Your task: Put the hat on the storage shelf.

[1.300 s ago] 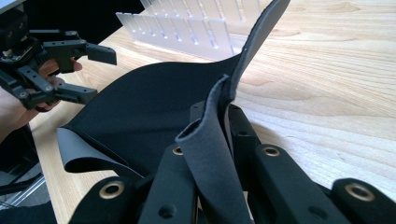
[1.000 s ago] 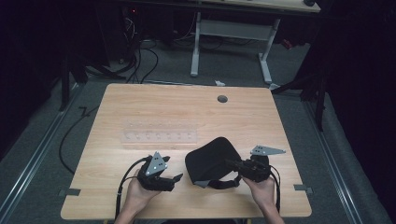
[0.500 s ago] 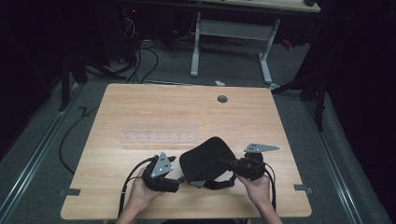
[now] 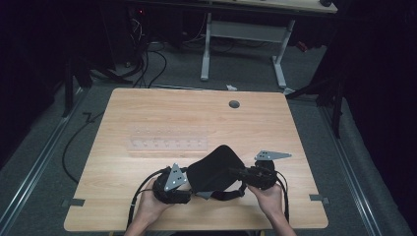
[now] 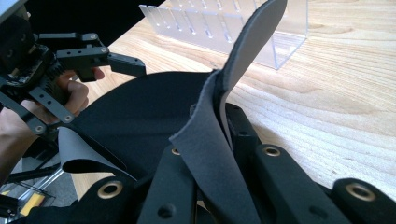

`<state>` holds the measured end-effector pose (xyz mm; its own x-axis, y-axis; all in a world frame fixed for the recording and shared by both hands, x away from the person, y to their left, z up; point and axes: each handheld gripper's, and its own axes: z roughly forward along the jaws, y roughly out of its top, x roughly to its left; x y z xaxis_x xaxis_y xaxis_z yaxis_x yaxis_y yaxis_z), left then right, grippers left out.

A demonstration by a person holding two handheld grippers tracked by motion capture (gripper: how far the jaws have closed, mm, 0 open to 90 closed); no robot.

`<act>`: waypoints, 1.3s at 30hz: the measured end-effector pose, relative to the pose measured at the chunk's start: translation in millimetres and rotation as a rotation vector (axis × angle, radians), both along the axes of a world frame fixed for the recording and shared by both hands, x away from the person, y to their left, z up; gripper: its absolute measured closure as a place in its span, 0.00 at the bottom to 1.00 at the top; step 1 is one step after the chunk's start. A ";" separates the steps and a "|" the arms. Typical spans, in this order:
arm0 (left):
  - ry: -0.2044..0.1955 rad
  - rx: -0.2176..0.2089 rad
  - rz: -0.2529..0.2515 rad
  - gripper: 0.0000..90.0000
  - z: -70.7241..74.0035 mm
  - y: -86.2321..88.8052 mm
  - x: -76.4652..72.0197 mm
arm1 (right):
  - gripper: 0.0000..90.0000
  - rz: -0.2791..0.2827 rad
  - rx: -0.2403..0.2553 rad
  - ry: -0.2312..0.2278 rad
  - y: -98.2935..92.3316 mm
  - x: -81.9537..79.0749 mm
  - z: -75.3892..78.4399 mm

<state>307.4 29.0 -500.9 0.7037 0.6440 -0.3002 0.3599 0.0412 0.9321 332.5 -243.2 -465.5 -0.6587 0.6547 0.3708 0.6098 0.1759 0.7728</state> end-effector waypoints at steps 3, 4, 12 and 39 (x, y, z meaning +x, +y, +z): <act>0.003 -0.001 0.004 0.39 1.7 1.0 0.8 | 0.93 0.003 0.008 0.006 1.1 0.3 0.1; 0.007 -0.008 0.006 0.40 2.6 1.0 0.9 | 0.93 0.006 0.008 0.002 1.3 0.3 0.4; -0.023 -0.002 -0.017 0.50 7.0 -3.5 -2.0 | 0.93 0.022 0.006 -0.006 7.5 0.9 5.2; 0.017 -0.004 -0.218 0.96 17.9 -6.5 -13.9 | 0.80 0.005 0.050 -0.004 4.9 7.5 4.7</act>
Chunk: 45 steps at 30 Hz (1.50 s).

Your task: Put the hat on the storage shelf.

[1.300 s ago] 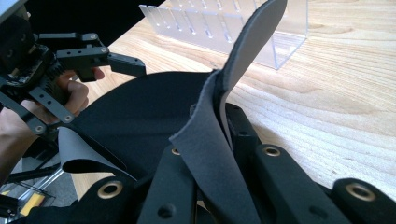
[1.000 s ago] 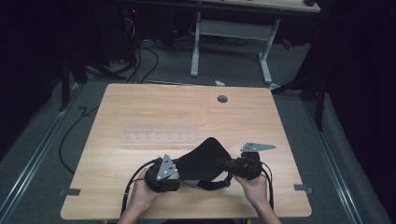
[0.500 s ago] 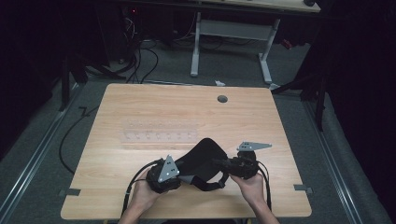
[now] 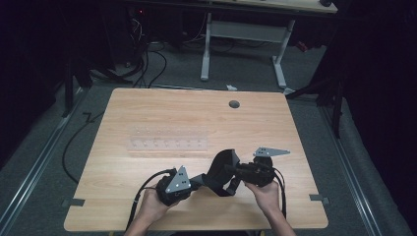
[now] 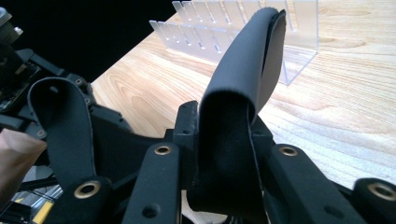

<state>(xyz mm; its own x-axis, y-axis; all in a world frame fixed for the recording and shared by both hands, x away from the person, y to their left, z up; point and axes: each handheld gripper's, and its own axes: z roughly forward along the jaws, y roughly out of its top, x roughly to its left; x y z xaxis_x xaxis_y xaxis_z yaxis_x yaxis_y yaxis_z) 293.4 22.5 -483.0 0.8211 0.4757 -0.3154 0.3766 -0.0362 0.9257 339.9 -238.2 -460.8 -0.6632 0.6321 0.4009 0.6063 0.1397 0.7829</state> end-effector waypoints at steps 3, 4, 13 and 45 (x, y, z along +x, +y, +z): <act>0.012 0.000 -0.011 0.96 0.7 -0.3 0.1 | 0.74 -0.007 -0.002 -0.010 -1.4 0.4 0.3; 0.025 -0.006 -0.015 0.96 1.2 0.3 0.6 | 0.71 -0.009 -0.002 -0.014 -2.4 0.7 0.6; 0.069 -0.054 0.053 0.96 3.7 11.4 7.2 | 0.56 -0.080 0.024 -0.054 -24.3 -1.1 2.9; 0.085 -0.273 0.200 0.96 31.8 68.3 17.6 | 0.45 -0.398 -0.451 -0.056 -48.4 14.1 -69.7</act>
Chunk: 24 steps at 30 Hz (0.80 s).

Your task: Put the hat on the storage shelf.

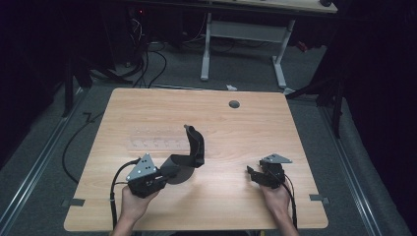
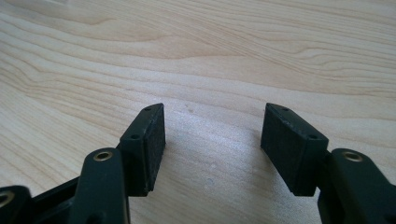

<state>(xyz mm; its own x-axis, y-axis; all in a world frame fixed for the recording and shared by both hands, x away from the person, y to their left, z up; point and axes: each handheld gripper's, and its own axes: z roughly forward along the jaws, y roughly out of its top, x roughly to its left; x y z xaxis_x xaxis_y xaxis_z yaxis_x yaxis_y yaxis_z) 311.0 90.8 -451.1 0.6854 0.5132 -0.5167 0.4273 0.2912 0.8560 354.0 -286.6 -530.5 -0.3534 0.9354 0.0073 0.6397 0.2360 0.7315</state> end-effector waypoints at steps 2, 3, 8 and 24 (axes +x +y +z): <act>-0.001 -0.001 0.004 0.96 0.7 1.6 0.3 | 0.44 0.000 -0.003 0.000 0.5 0.0 0.0; -0.002 -0.004 0.015 0.96 2.0 4.2 1.2 | 0.44 0.000 -0.006 -0.001 0.9 0.0 -0.1; -0.004 -0.011 0.036 0.96 5.3 9.2 2.8 | 0.44 -0.001 -0.026 -0.004 3.2 -0.5 -0.3; -0.036 -0.041 0.117 0.96 19.1 31.0 10.5 | 0.43 -0.004 -0.028 -0.003 4.0 -0.8 -0.3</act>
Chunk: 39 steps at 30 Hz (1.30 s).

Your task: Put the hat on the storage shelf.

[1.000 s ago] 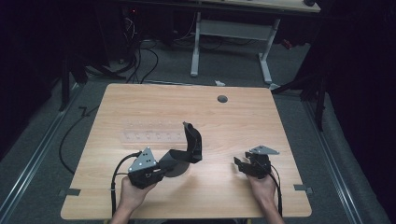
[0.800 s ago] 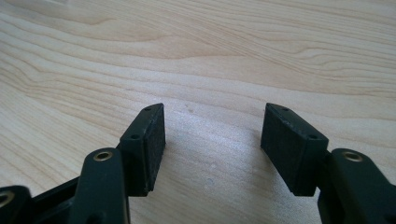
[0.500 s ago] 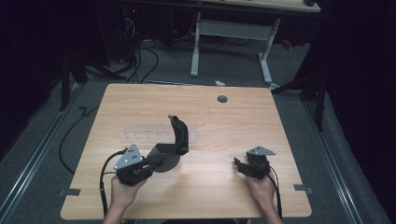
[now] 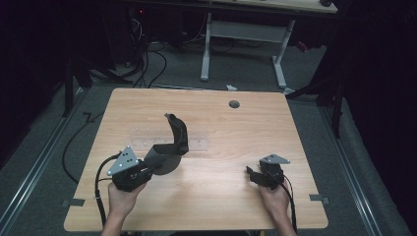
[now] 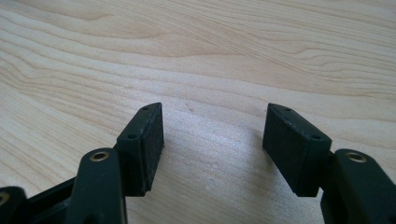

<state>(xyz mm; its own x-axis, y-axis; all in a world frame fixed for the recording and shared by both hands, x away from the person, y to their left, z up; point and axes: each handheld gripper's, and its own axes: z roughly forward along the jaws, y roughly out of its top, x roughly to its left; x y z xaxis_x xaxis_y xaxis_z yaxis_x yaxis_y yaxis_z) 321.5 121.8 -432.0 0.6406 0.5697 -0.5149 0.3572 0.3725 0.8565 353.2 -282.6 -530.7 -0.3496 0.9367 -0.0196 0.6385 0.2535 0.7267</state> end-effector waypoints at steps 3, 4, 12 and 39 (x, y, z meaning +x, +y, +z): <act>-0.005 -0.011 0.011 0.96 2.2 3.0 1.2 | 0.43 0.000 0.000 0.000 0.0 0.0 0.0; -0.008 -0.014 0.016 0.96 3.0 4.3 1.6 | 0.43 0.001 0.000 0.000 0.0 0.0 0.0; -0.018 -0.029 0.050 0.96 9.1 16.0 4.3 | 0.42 -0.002 0.001 0.002 0.2 -0.1 0.0; -0.053 -0.045 0.162 0.96 18.9 44.7 20.3 | 0.42 0.003 -0.001 0.000 0.0 0.1 -0.1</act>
<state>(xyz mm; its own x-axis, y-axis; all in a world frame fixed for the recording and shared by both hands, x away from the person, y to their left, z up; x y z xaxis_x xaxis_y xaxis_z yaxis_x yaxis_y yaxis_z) 341.8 166.5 -413.1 0.5695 0.6448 -0.5098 0.2442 0.4595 0.8540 353.3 -282.6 -530.8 -0.3520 0.9358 -0.0201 0.6378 0.2556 0.7265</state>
